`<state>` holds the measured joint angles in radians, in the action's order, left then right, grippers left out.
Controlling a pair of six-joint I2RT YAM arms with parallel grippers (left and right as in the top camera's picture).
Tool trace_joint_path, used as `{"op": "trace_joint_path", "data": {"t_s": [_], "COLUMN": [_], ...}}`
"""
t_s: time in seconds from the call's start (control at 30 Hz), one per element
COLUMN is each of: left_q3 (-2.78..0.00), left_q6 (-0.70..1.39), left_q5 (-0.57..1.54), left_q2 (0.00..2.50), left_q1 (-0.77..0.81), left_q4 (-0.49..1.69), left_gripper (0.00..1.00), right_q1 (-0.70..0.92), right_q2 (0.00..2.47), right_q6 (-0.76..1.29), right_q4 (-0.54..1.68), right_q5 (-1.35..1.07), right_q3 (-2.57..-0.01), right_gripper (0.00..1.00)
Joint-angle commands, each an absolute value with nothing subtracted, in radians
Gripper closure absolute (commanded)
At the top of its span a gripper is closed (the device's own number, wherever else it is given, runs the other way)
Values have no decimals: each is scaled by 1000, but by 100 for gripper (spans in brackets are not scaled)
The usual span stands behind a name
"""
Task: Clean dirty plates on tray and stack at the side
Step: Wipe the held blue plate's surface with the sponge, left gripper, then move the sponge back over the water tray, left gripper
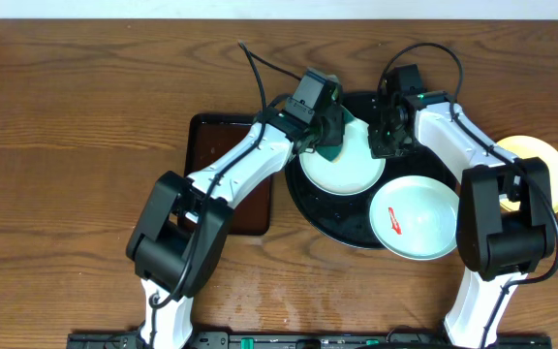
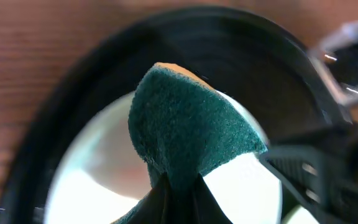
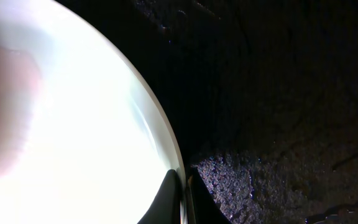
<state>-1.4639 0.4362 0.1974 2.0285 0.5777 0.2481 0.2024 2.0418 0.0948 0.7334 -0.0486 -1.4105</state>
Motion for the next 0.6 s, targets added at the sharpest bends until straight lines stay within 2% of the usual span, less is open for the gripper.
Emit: {"op": "trace_joint_path", "data": {"t_s": [0.0, 0.27, 0.57], "left_q3": [-1483, -1482, -1483], "left_q6": [408, 409, 460], "left_q5": [104, 128, 448], "left_q2": [2073, 2153, 2145], "left_q1": [572, 575, 575], "left_q4": [213, 193, 276], "left_gripper": [92, 92, 92], "right_q1": [223, 223, 224], "right_q2": [2050, 2050, 2050], "right_q6": [89, 89, 89], "right_q4": [728, 723, 720], "right_q5": [-72, -72, -72], "right_q3": [-1398, -1398, -1398], "right_gripper": [99, 99, 99]}}
